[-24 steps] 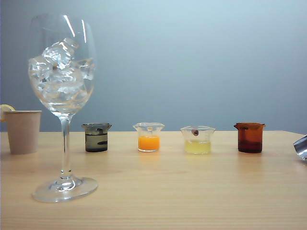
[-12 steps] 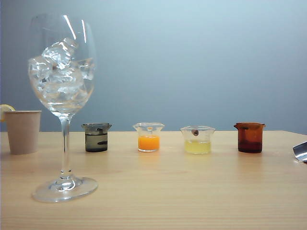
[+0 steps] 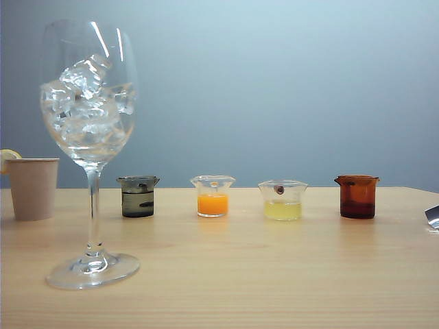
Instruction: Pick up the ice scoop on the desk filled with ice cubes, pour the ice into the goblet, and finally put the scoop back on the table.
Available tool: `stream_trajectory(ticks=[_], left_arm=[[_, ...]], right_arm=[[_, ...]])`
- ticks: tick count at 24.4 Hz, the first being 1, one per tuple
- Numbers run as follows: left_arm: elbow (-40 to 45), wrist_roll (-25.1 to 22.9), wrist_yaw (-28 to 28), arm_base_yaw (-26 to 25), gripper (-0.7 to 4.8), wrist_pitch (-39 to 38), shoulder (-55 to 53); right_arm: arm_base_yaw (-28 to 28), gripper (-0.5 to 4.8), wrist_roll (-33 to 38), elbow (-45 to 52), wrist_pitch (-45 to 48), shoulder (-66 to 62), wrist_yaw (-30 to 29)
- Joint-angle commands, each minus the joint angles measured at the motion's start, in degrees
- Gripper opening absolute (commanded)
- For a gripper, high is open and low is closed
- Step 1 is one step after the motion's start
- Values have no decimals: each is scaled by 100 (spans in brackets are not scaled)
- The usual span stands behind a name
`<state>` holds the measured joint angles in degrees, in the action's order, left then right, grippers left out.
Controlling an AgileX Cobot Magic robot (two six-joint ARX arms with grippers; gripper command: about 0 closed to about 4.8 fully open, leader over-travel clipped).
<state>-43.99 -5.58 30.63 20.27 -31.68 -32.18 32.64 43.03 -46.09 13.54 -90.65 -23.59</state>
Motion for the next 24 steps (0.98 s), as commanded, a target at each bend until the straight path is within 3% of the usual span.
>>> stream_trajectory(ticks=[1,7,9,11,16,20,24], left_arm=[[-28,0,22,-7,-5,46,11],[-28,0,22,-7,-5,46,11],[-28,0,24,-7,-5,44,11],[-28,2,28,-7,-5,42,11],[-28,0,48,-7,-5,44,11],[-28,0,48,-7,-5,44,11],[-28,0,59,-7,-5,42,11]], right_arm=[[15,-5,-210,-24,177,2,321],[13,15,-210,-24,175,2,291],[11,142,-214,-24,175,0,291],[11,205,-245,-24,170,0,289],[11,205,-258,-24,168,2,295],[11,280,-254,-24,118,2,249],[11,286,-258,-26,-227,2,249]])
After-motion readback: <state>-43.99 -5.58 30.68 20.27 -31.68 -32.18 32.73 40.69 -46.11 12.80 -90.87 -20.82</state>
